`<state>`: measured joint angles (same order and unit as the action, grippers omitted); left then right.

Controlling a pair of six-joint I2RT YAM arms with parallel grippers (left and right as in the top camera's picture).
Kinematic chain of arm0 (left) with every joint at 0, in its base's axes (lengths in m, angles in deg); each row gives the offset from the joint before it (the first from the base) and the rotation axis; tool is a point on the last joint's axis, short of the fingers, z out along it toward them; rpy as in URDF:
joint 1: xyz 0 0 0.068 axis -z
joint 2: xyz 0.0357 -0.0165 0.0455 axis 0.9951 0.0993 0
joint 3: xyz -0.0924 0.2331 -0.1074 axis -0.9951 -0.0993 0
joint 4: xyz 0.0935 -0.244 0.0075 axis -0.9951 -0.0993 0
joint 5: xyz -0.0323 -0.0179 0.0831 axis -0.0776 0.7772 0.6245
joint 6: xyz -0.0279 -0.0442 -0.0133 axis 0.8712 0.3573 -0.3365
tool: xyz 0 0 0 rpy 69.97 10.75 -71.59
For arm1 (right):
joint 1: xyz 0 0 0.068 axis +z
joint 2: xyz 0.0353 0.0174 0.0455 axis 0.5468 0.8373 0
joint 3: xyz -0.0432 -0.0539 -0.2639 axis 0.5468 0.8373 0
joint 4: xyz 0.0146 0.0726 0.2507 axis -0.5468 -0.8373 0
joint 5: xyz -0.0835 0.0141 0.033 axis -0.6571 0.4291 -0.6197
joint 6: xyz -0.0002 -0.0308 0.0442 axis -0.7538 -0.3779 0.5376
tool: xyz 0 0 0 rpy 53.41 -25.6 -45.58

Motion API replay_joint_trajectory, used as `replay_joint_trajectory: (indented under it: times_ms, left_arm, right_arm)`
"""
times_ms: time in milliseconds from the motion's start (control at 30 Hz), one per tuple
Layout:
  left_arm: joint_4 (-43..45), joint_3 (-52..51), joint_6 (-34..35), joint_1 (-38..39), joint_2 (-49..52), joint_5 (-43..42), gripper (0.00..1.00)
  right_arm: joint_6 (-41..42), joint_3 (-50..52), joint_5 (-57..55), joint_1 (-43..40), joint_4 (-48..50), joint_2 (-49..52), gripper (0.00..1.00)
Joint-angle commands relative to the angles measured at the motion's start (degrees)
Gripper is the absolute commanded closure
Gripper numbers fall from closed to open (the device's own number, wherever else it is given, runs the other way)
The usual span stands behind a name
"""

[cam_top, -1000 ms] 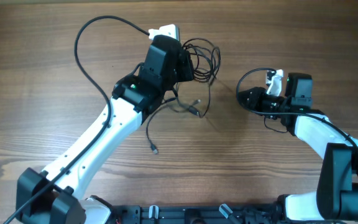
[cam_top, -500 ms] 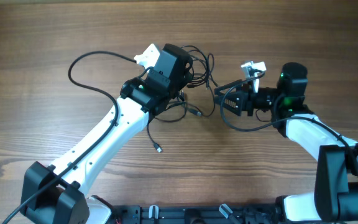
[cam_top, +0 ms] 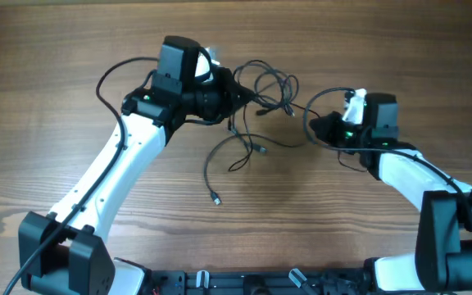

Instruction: Untangle cables

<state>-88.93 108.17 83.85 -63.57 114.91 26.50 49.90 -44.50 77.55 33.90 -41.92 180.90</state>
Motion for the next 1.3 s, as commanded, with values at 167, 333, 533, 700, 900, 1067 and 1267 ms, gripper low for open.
replay_joint_trajectory:
  times_ms: [167, 333, 533, 700, 900, 1067, 1267]
  left_arm:
    - [-0.5, 0.2, -11.3, -4.3, 0.0, 1.0, 0.96]
    - [-1.9, 0.2, -9.6, -5.1, 0.0, 4.5, 0.96]
    - [2.5, 0.2, -12.9, 2.2, 0.2, 4.7, 0.96]
    - [4.5, 0.2, -12.8, 5.0, 0.8, 4.7, 0.96]
    - [4.5, 0.2, -12.8, 7.8, 0.8, 4.7, 0.96]
    - [4.6, 0.2, -12.4, 11.3, 2.3, 9.4, 0.96]
    - [4.6, 0.2, 6.3, 9.6, 5.1, 29.0, 0.93]
  right_arm:
    - [-4.8, 0.0, -4.2, -12.5, -4.2, 0.1, 0.96]
    - [-4.8, 0.0, -0.5, -18.4, -4.8, 0.1, 0.71]
    - [-12.4, 0.0, 43.4, -15.2, 12.3, 0.0, 0.04]
    - [-10.3, 0.0, 47.0, -9.7, 17.9, 0.0, 0.15]
    - [2.8, 0.0, 39.7, -3.1, 26.5, 0.0, 0.35]
    - [8.7, 0.0, 39.4, -0.3, 32.5, 0.1, 0.92]
    - [5.5, 0.0, 48.5, 0.6, 32.4, 0.0, 0.96]
